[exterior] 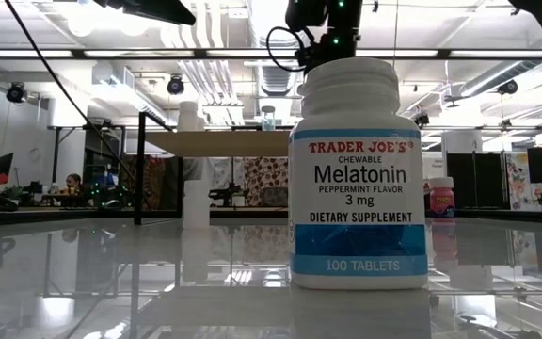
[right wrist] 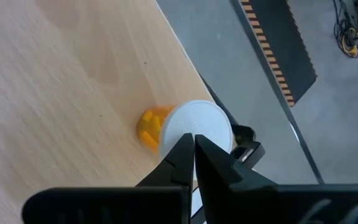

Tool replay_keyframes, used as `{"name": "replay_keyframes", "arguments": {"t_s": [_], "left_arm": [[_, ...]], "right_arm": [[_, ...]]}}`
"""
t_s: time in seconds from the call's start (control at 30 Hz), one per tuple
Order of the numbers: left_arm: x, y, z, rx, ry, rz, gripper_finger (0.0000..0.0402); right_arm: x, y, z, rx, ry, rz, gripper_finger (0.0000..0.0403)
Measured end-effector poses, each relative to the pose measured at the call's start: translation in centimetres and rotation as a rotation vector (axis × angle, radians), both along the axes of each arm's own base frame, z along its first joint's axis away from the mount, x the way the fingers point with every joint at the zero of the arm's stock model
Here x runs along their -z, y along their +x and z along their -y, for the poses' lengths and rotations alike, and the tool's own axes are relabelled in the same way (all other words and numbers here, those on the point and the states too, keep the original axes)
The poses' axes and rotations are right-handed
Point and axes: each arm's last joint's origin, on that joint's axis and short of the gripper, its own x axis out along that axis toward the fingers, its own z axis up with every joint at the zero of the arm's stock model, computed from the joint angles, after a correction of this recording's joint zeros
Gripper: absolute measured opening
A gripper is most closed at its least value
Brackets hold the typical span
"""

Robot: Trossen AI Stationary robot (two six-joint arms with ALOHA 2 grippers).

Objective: Pick and place medicine bottles onto shelf by color
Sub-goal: Put the orange pill bottle on the shelf, then put the white pill bottle on the shelf

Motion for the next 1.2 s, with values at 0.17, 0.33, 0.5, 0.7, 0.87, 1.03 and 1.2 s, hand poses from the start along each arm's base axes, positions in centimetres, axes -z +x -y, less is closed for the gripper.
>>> {"name": "replay_keyframes", "arguments": {"t_s": [0.17, 0.33, 0.5, 0.7, 0.87, 1.03, 1.2], "left_arm": [[0.0, 0.0, 0.0, 0.0, -0.001, 0.001, 0.0235], [0.0, 0.0, 0.0, 0.0, -0.004, 0.006, 0.0235], [-0.2, 0.1, 0.1, 0.016, -0.026, 0.034, 0.0235], [0.0, 0.8, 0.7, 0.209, -0.124, 0.034, 0.0235], [1.3, 1.8, 1.5, 0.299, -0.225, 0.013, 0.0235], [3.5, 3.4, 2.3, 0.337, -0.328, -0.038, 0.0235], [6.2, 5.0, 2.8, 0.293, -0.35, -0.107, 0.0235]], "right_arm": [[-0.6, 0.0, 0.0, -0.014, 0.001, 0.007, 0.0011], [-2.7, -0.7, -1.6, -0.041, -0.008, 0.061, 0.0011], [-4.6, -2.1, -5.2, -0.097, 0.006, 0.131, 0.0011], [-5.4, -4.2, -10.8, -0.232, 0.007, 0.222, 0.0011], [-4.5, -5.9, -13.9, -0.36, 0.037, 0.347, 0.0011], [-3.2, -7.6, -15.7, -0.466, 0.077, 0.454, 0.0011], [-1.9, -8.9, -16.4, -0.52, 0.062, 0.512, 0.0011]]}}
